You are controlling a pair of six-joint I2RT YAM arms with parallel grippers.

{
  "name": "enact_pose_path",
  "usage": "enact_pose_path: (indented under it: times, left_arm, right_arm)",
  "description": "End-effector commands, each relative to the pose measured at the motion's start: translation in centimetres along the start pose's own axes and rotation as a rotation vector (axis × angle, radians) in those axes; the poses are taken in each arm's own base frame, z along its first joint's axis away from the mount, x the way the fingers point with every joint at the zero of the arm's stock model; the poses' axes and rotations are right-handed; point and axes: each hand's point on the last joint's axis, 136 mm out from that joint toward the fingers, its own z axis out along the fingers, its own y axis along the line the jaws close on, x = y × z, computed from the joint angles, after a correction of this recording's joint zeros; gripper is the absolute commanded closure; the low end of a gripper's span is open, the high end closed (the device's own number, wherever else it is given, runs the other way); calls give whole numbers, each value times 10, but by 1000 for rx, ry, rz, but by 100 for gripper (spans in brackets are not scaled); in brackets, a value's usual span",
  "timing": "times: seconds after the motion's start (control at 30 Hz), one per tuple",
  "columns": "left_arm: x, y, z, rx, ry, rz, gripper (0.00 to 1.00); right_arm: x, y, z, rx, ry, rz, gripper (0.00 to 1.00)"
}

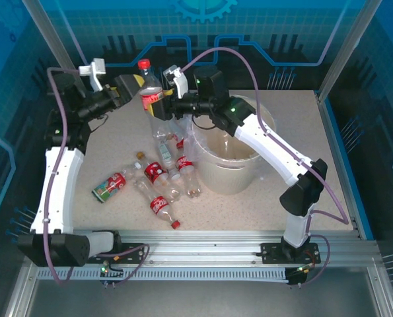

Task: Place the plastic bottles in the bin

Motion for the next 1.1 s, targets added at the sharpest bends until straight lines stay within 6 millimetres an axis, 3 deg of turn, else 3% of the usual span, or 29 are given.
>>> enact_pose_path:
  times: [0.0, 0.2, 0.4, 0.6, 0.8, 0.97, 1.07]
  left_arm:
    - [-4, 5, -18, -68, -42, -11, 1]
    - [21, 48, -34, -201, -12, -135, 1]
    - [77, 115, -58, -520, 124, -255, 3]
    - [124, 160, -97, -827, 293, -202, 5]
    - [156, 196, -115, -1016, 438, -158, 4]
    - [170, 215, -119, -1074, 455, -188, 3]
    - [178, 228, -122, -1107, 483, -181, 3]
  right_arm:
    - [-33, 5, -10, -5, -88, -74, 47]
    - [-59, 15, -29, -9, -143, -103, 49]
    - [-69, 15, -65, 65, -120, -143, 49]
    - [-38, -11, -122, 249, 67, -144, 50]
    - [10, -38, -175, 399, 256, -116, 52]
    - [52, -55, -201, 474, 396, -89, 52]
    - [76, -64, -205, 484, 451, -57, 52]
